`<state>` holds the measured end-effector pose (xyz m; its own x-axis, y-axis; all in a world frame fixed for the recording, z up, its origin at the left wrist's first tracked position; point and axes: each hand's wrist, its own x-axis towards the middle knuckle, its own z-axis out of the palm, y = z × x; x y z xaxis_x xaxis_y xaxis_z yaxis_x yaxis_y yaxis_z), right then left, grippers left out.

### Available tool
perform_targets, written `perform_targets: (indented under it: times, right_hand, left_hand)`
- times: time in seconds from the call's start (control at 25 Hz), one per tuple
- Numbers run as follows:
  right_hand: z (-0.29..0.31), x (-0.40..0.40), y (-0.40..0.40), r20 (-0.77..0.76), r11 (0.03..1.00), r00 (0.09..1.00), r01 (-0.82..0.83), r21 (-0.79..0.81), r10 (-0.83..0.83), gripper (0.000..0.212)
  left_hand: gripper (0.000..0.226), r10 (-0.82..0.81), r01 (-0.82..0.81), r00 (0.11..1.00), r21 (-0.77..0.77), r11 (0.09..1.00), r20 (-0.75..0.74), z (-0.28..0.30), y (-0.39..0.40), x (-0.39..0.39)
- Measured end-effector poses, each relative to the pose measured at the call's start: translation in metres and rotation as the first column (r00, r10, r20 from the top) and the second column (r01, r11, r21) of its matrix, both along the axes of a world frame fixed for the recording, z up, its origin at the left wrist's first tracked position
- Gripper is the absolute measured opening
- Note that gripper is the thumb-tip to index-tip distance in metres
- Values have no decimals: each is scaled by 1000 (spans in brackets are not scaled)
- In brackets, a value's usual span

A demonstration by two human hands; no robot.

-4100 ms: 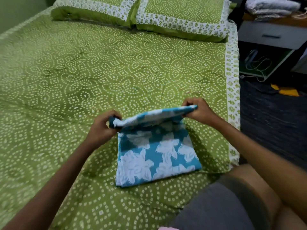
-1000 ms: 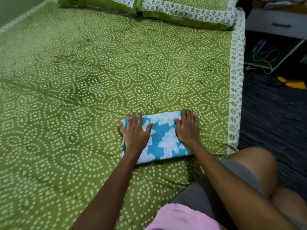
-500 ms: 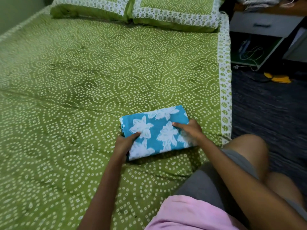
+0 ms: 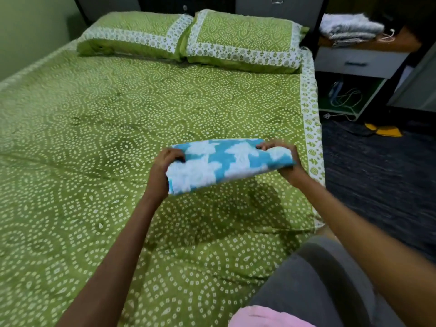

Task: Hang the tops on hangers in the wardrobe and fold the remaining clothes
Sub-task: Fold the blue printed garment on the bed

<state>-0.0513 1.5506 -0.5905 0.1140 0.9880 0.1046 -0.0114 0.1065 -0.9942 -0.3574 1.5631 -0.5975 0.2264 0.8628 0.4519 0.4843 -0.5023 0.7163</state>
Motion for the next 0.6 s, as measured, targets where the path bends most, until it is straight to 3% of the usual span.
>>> perform_targets:
  times: [0.04, 0.08, 0.12, 0.16, 0.2, 0.24, 0.32, 0.4, 0.44, 0.48, 0.56, 0.6]
  right_hand:
    - [-18, 6, -10, 273, 998, 962, -23, 55, 7, 21]
    - [-34, 13, -22, 608, 991, 789, -130, 19, 92, 30]
    - [-57, 24, -35, 825, 954, 494, -245, -170, 274, 43]
    - [-73, 35, -45, 884, 891, 218, -295, -345, 414, 55]
    - [-81, 47, -47, 862, 846, 120, -298, -443, 493, 62]
    - [-74, 49, -44, 841, 846, 177, -275, -457, 511, 61]
    - [-45, 35, -27, 850, 945, 415, -112, -306, 325, 47]
    - [-20, -3, -19, 793, 985, 597, 27, -170, 121, 40]
    - [-18, -28, -23, 730, 983, 667, -14, -184, 146, 41]
    - [-23, -54, -32, 710, 968, 662, -107, -229, 241, 43]
    - [-59, -91, -47, 797, 894, 407, -230, -384, 447, 51]
    - [-80, -93, -44, 844, 891, 289, -194, -411, 452, 57]
  left_hand:
    - [17, -15, 33, 976, 78, 996, -218, -22, -2, -8]
    - [22, -33, 88, 909, 114, 990, -416, -51, -9, -18]
    - [31, -73, 131, 830, 66, 989, -553, -75, -17, -28]
    - [44, -122, 131, 778, -30, 991, -617, -87, -29, -37]
    - [55, -139, 111, 764, -84, 990, -631, -94, -34, -45]
    - [57, -114, 70, 772, -95, 993, -625, -90, -34, -46]
    - [46, 34, -68, 812, -36, 997, -583, -61, -28, -24]
    - [36, 165, -211, 897, -69, 975, -411, -38, -33, 19]
    - [37, 169, -226, 933, -152, 962, -319, -34, -41, 45]
    - [45, 143, -218, 943, -235, 947, -300, -39, -50, 67]
    - [64, 51, -194, 879, -259, 946, -474, -71, -61, 91]
    - [69, 50, -217, 807, -218, 952, -588, -89, -58, 91]
